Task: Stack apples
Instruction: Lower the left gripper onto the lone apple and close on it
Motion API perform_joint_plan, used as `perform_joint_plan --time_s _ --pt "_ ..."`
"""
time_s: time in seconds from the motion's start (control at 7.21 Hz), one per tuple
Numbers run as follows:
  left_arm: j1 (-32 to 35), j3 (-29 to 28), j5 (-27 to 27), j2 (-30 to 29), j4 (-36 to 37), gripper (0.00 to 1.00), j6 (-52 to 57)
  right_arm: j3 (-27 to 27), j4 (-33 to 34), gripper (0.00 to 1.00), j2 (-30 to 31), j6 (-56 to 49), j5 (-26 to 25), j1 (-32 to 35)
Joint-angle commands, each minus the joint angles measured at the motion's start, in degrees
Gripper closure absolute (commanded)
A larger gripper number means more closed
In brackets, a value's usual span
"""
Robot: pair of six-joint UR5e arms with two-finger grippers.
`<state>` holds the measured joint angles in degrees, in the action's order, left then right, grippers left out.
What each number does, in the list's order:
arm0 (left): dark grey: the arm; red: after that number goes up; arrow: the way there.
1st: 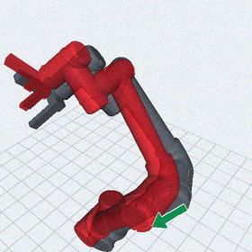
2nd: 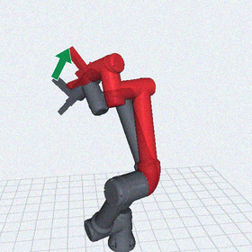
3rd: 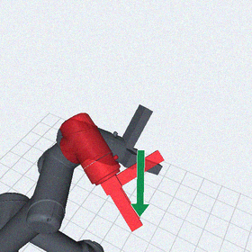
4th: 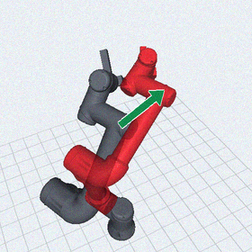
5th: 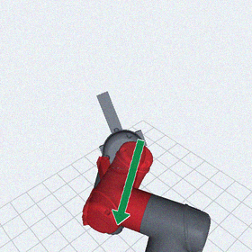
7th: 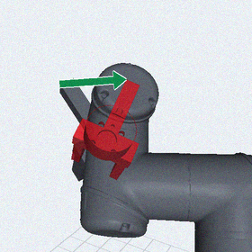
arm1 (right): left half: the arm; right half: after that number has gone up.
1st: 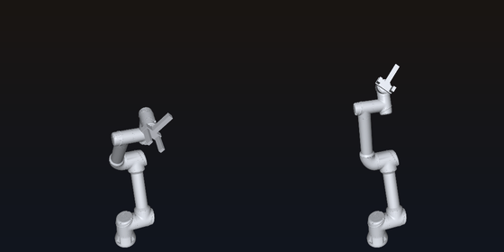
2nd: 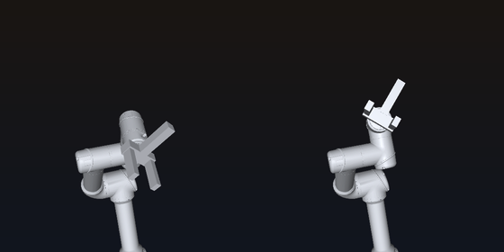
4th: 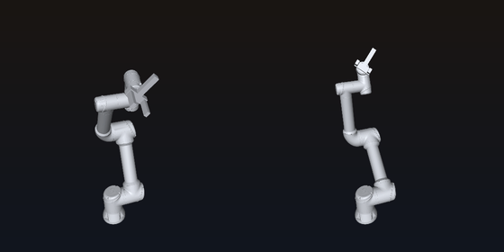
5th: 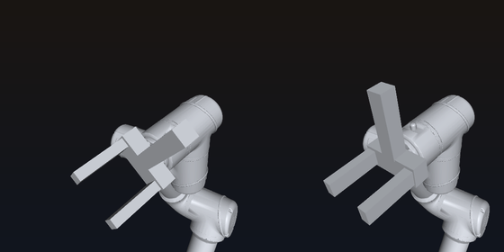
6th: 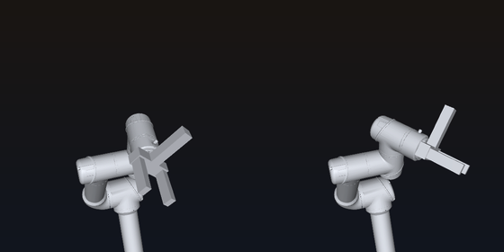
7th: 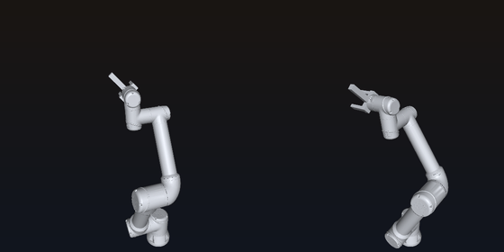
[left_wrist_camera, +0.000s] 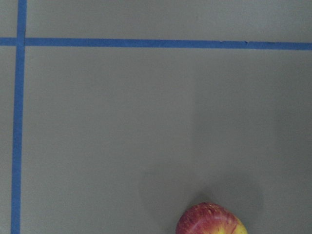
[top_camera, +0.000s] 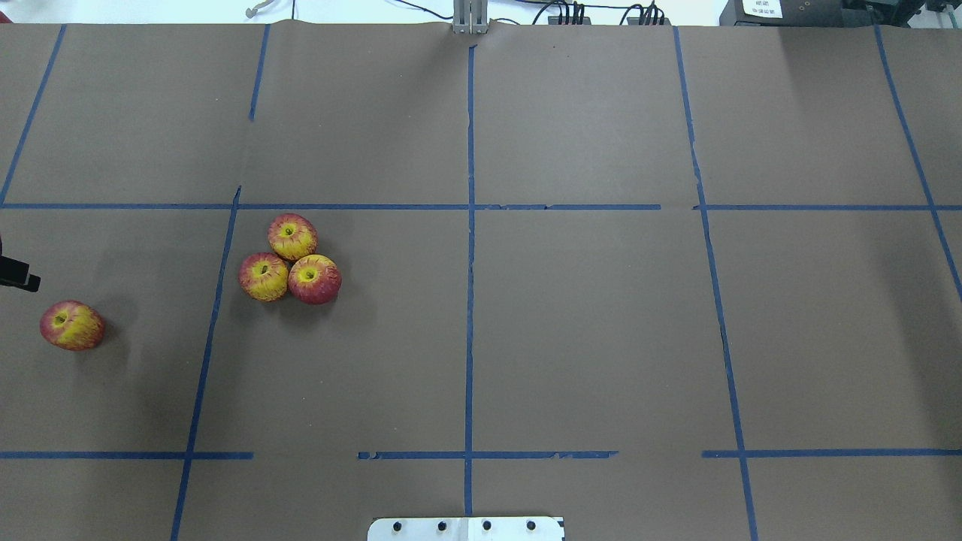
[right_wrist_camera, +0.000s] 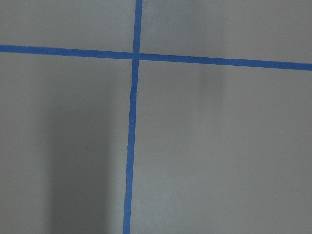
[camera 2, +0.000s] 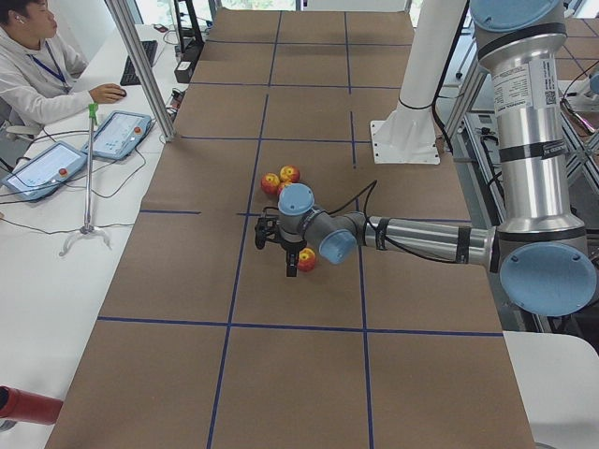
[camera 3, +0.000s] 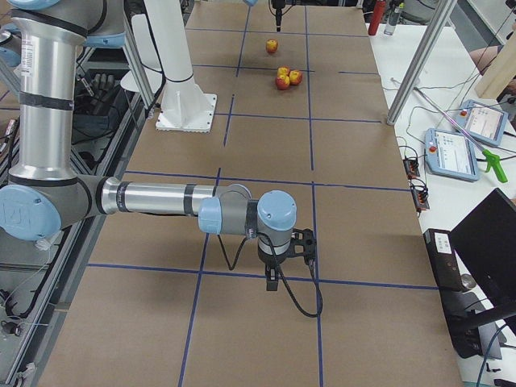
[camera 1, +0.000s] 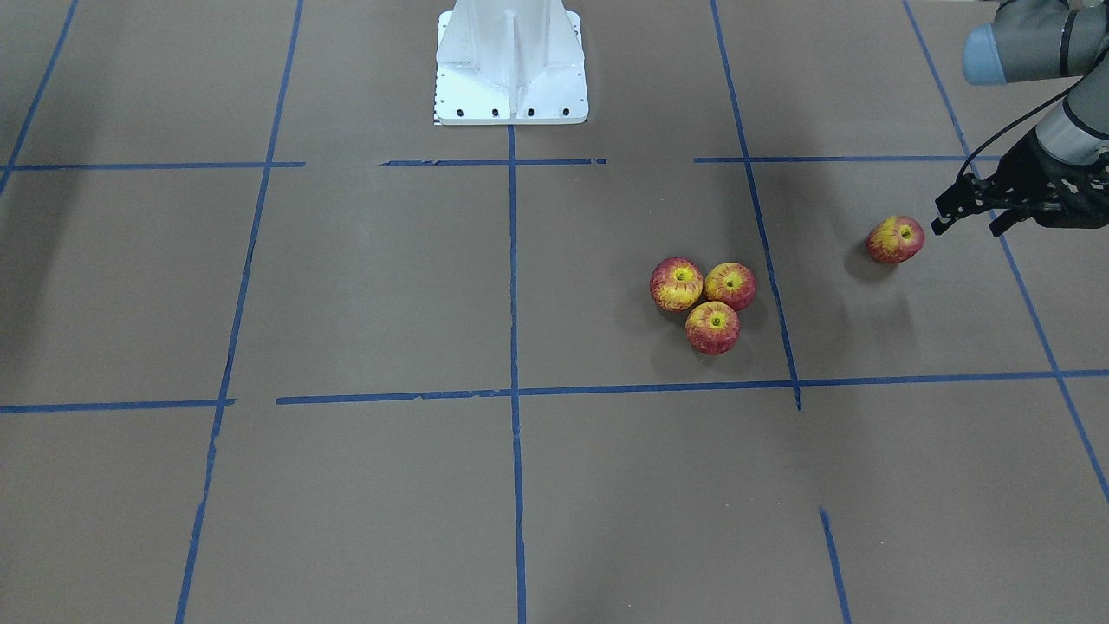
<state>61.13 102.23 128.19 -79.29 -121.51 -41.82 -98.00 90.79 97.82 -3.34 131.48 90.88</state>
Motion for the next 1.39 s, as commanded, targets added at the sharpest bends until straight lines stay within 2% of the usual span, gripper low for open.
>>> perform_joint_plan --time_s 0.0,0.42,1.25 --pt "-3.2 -1.4 -0.7 -1.0 0.0 0.0 -2.9 0.0 0.0 0.0 0.0 0.0 0.0 0.0" --pt "-8.2 -3.2 -1.0 -2.8 0.4 0.0 -7.7 0.0 0.0 0.0 0.0 0.0 0.0 0.0" --pt "-10.4 -6.8 -2.2 -4.8 0.4 0.0 -7.8 0.0 0.0 0.0 0.0 0.0 0.0 0.0"
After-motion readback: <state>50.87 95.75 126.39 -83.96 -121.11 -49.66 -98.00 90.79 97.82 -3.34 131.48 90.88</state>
